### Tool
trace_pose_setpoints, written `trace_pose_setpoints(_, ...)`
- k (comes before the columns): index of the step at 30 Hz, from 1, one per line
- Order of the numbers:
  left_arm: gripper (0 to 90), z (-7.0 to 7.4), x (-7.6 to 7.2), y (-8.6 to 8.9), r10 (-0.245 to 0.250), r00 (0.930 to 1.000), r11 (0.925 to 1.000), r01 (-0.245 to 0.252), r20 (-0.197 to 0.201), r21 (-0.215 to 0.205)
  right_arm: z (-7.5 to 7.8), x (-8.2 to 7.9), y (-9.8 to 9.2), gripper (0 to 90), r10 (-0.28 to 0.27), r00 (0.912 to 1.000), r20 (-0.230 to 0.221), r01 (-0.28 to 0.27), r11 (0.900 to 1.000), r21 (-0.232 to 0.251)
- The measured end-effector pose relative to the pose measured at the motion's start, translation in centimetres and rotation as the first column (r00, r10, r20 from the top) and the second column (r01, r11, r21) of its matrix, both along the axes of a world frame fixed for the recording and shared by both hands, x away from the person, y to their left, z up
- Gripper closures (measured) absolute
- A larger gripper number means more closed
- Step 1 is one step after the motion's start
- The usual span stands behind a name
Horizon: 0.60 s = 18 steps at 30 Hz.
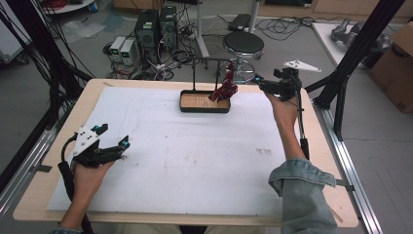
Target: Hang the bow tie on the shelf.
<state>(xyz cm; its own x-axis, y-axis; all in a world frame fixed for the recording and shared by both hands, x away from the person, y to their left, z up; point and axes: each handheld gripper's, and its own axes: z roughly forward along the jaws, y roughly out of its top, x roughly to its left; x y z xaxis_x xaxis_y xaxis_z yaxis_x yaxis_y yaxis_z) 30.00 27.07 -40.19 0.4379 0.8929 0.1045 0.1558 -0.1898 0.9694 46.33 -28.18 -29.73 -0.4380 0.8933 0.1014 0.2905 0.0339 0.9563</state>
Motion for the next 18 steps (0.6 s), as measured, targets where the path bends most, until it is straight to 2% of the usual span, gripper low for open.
trace_pose_setpoints(2, 16.9, 0.0, 0.0, 0.0, -0.001, 1.0, 1.0, 0.001, -0.002, 0.0, 0.4, -0.5, -0.4, 11.7, 0.009, 1.0, -0.003, -0.009, 1.0, 0.0)
trace_pose_setpoints(11, 16.9, 0.0, 0.0, 0.0, -0.001, 1.0, 1.0, 0.001, -0.001, 0.004, 2.1, -3.1, -1.4, 11.7, -0.004, 0.9978, 0.066, 0.004, 1.0, 0.004)
trace_pose_setpoints(16, 16.9, 0.0, 0.0, 0.1, 0.003, 1.0, 1.0, -0.003, 0.002, 0.002, 2.2, -4.5, -2.2, 11.7, -0.01, 0.9966, 0.081, 0.009, 1.0, 0.016)
trace_pose_setpoints(18, 16.9, 0.0, 0.0, 0.1, 0.003, 1.0, 1.0, -0.003, 0.001, 0.002, 2.3, -5.0, -2.5, 11.6, -0.01, 0.9974, 0.071, 0.01, 1.0, 0.01)
